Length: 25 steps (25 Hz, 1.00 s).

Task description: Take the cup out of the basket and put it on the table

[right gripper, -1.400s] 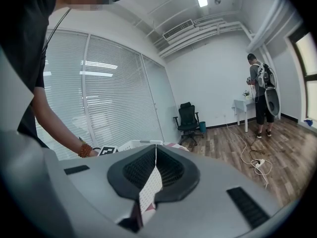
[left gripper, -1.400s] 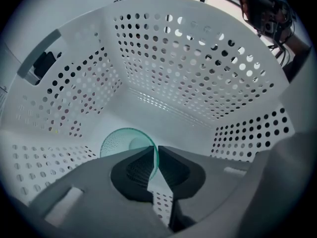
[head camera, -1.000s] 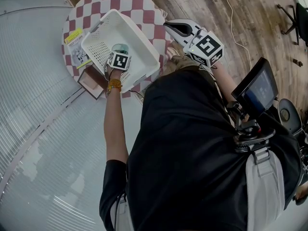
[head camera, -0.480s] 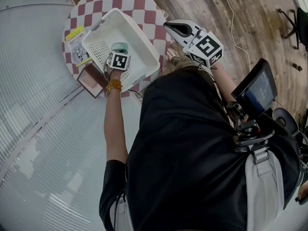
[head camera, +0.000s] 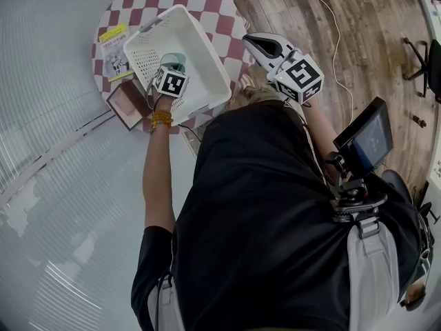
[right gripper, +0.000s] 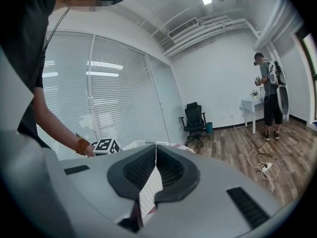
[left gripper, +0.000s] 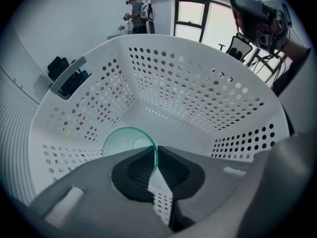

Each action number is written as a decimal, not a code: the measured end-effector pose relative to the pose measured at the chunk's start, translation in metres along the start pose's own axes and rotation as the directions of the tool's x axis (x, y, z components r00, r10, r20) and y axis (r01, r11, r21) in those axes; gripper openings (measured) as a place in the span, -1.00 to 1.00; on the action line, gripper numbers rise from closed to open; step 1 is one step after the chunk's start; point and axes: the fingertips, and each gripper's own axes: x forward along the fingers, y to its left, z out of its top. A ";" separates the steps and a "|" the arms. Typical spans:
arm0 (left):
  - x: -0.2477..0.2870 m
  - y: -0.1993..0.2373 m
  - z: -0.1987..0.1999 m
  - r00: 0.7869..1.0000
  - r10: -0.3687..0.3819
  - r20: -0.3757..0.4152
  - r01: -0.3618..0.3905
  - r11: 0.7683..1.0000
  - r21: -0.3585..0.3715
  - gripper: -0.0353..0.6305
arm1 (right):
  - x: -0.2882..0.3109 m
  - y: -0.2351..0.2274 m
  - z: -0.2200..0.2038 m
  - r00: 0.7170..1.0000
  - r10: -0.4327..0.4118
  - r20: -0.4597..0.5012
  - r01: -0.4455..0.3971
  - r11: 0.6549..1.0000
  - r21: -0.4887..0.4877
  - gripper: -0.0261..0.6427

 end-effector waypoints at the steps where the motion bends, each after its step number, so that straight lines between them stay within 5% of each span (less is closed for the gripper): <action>1: -0.002 0.001 0.002 1.000 0.005 0.008 -0.005 1.000 0.000 -0.82 | 0.001 0.000 0.000 1.000 0.003 0.001 -0.003 1.000 -0.002 -0.88; 15: -0.062 0.003 0.039 0.986 0.067 0.155 -0.067 0.998 -0.003 -0.82 | 0.017 0.017 0.010 0.997 0.075 -0.020 -0.076 0.996 -0.041 -0.88; 25: -0.127 0.013 0.067 0.940 0.135 0.314 -0.128 0.991 -0.044 -0.82 | 0.035 0.032 0.025 0.991 0.131 -0.024 -0.133 0.985 -0.114 -0.89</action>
